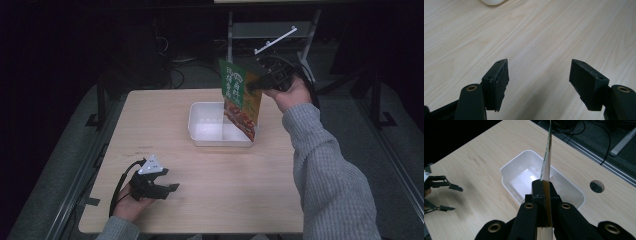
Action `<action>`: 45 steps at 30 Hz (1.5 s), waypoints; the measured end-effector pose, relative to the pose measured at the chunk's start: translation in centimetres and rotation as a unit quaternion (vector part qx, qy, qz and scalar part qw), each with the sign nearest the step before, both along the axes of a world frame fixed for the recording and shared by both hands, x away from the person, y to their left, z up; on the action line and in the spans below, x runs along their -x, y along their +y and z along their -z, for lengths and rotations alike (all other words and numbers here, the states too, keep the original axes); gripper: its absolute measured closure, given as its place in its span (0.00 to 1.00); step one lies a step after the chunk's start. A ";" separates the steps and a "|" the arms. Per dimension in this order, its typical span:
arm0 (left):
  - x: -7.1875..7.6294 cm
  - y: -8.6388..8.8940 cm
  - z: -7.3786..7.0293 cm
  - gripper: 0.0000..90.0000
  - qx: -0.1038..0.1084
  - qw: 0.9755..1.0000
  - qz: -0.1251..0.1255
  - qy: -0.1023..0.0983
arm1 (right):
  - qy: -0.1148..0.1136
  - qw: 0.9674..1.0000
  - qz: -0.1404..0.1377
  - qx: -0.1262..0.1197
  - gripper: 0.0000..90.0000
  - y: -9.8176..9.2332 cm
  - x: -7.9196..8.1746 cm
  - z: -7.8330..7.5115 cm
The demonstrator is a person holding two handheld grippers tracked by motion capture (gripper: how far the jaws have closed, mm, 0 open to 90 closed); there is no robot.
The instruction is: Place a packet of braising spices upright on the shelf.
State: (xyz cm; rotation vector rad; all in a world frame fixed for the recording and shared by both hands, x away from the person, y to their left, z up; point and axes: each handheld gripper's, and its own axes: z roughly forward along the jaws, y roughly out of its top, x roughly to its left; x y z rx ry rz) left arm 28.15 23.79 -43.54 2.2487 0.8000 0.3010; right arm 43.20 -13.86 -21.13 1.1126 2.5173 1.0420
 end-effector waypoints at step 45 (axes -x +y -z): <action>0.1 -0.1 -0.3 0.30 0.013 1.000 0.000 -0.005 | -0.008 0.999 0.042 0.023 1.00 0.8 -3.0 2.8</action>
